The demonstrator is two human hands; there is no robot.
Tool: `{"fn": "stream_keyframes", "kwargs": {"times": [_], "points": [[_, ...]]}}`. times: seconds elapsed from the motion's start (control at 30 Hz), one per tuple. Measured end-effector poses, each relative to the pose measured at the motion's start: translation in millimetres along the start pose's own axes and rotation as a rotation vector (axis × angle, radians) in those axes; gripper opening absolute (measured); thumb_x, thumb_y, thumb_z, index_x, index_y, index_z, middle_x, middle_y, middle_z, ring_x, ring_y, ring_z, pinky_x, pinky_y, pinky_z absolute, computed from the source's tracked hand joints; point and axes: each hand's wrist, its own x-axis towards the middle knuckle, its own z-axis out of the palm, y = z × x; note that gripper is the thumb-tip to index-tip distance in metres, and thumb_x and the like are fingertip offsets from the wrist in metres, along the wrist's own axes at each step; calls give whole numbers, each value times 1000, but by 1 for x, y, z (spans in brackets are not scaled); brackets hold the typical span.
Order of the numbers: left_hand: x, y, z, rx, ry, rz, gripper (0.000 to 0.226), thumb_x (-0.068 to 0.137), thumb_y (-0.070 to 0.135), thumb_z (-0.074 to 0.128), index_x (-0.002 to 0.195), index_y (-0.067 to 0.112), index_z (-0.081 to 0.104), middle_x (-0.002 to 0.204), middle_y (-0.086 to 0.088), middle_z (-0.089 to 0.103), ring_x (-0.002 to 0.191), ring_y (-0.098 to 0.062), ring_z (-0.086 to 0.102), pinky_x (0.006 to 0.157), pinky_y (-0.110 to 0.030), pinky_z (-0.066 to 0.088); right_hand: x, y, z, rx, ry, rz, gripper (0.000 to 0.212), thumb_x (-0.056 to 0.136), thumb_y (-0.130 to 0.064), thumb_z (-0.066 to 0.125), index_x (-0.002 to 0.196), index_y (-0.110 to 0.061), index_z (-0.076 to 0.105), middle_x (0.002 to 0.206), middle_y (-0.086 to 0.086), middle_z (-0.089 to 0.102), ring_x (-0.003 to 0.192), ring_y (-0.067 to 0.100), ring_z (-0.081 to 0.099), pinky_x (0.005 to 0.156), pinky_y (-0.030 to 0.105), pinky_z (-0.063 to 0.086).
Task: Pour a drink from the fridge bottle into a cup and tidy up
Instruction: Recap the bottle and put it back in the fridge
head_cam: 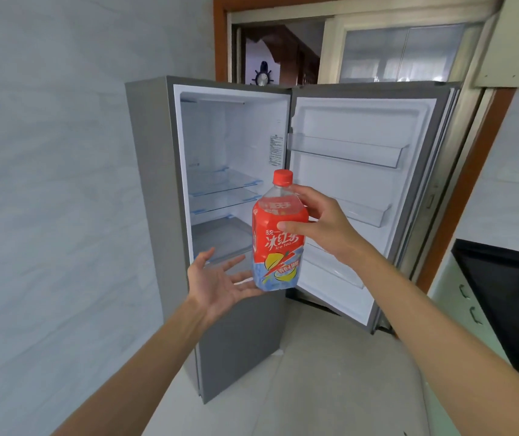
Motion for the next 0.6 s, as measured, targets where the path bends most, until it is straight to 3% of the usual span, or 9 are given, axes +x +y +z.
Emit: {"fn": "stream_keyframes", "kwargs": {"times": [0.27,0.6], "points": [[68,1,27,24,60,69,66,94,54,35,131,2,51,126,-33,58,116,-54,56,94,-65,46,64,44,-47,42,-38,-22,60,76,-21,83,129,-34,57,119,-11,69,107,10,66,78,25,59],[122,14,23,23,101,85,62,94,53,36,131,4,49,128,-33,54,115,-54,55,89,-66,46,118,88,-58,48,-68,-14,60,76,-27,83,130,-34,57,120,-10,68,109,14,66,83,33,60]]}}
